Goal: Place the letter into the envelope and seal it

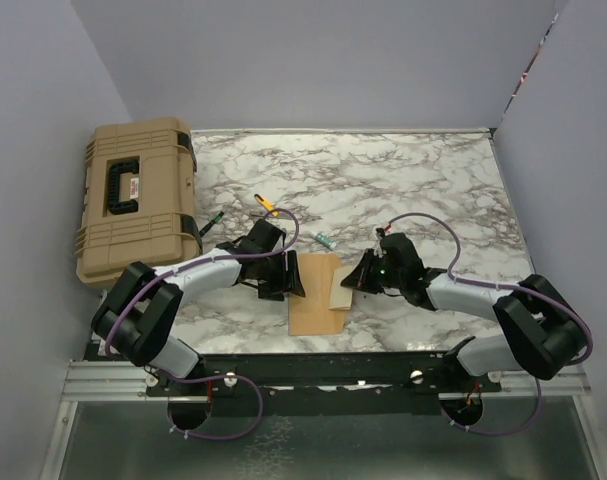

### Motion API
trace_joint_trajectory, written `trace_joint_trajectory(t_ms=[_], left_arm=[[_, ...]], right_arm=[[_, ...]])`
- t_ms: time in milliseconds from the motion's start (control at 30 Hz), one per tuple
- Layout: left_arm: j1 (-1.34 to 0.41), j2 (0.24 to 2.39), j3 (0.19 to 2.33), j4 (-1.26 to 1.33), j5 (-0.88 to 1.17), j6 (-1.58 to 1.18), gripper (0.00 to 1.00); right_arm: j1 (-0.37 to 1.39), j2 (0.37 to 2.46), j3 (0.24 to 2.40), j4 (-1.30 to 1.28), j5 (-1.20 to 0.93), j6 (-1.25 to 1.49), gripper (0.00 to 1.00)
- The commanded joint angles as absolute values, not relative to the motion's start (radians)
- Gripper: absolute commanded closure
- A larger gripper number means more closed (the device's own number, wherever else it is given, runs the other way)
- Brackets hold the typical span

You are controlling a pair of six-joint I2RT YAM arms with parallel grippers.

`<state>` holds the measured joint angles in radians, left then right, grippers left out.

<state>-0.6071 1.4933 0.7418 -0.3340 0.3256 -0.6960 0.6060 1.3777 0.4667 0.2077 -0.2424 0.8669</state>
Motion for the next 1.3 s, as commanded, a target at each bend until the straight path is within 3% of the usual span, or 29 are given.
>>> trace_joint_trajectory(t_ms=[0, 233, 1000, 1067, 1267], left_arm=[[-0.609, 1.529, 0.736, -0.367, 0.27, -0.69, 0.37], [-0.611, 1.529, 0.738, -0.354, 0.285, -0.702, 0.43], [-0.611, 1.535, 0.725, -0.303, 0.289, -0.733, 0.44], [-0.611, 1.53, 0.724, -0.305, 0.278, -0.733, 0.45], [-0.611, 1.505, 0.705, -0.305, 0.24, -0.738, 0.49]], right_arm=[[0.609, 1.396, 0.451, 0.3, -0.262, 0.771, 0.99], [0.611, 1.501, 0.469, 0.361, -0.318, 0.804, 0.99], [0.711, 1.698, 0.62, 0.369, -0.38, 0.882, 0.99], [0.711, 1.669, 0.631, 0.323, -0.363, 0.878, 0.92], [0.712, 1.562, 0.723, -0.01, -0.238, 0.831, 0.6]])
